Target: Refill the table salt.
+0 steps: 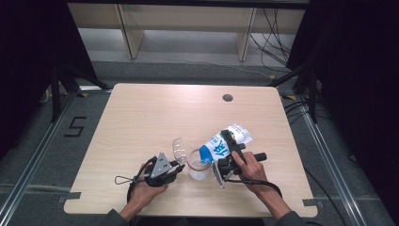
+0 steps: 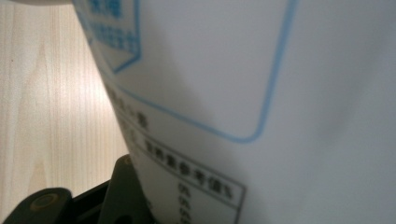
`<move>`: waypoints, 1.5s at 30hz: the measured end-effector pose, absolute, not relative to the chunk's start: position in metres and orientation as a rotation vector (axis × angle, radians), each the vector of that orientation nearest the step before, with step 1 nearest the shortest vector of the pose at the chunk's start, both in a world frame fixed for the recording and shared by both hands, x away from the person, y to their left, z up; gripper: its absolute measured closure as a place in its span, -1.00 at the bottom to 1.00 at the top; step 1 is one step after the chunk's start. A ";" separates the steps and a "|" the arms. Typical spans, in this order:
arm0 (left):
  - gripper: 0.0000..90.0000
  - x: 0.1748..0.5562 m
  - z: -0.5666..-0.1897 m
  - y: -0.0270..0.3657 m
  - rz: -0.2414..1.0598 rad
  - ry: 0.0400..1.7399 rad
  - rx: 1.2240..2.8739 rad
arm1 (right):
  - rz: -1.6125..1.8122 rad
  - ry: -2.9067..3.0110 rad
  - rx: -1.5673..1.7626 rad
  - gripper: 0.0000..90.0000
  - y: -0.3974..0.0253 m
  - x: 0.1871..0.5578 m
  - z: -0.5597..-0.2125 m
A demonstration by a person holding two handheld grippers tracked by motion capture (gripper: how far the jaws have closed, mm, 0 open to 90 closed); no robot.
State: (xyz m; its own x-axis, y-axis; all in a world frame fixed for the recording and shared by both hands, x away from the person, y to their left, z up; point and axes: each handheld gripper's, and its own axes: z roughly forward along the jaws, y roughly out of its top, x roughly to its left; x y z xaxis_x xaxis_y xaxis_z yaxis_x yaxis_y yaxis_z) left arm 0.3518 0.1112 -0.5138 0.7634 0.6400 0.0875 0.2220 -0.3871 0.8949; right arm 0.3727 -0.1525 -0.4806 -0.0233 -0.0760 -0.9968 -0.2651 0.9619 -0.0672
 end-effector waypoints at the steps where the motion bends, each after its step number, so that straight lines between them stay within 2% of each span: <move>1: 0.64 0.352 -0.514 0.111 0.525 0.649 1.960 | 0.150 1.591 -0.271 0.21 -0.152 0.373 -0.481; 32: 0.64 0.352 -0.514 0.112 0.528 0.648 1.969 | 0.168 1.619 -0.210 0.23 -0.153 0.370 -0.485; 36: 0.64 0.352 -0.514 0.111 0.523 0.652 1.961 | 0.143 1.592 -0.288 0.23 -0.152 0.371 -0.480; 45: 0.64 0.352 -0.514 0.111 0.524 0.652 1.962 | 0.176 1.616 -0.191 0.23 -0.154 0.370 -0.485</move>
State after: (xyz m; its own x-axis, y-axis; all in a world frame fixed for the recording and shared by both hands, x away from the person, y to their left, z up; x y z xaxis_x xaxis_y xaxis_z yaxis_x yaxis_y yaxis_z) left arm 0.3519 0.1111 -0.5138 0.7643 0.6388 0.0878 0.2233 -0.3899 0.8934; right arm 0.3697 -0.1541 -0.4851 -0.0510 -0.0158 -0.9986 -0.2301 0.9732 -0.0037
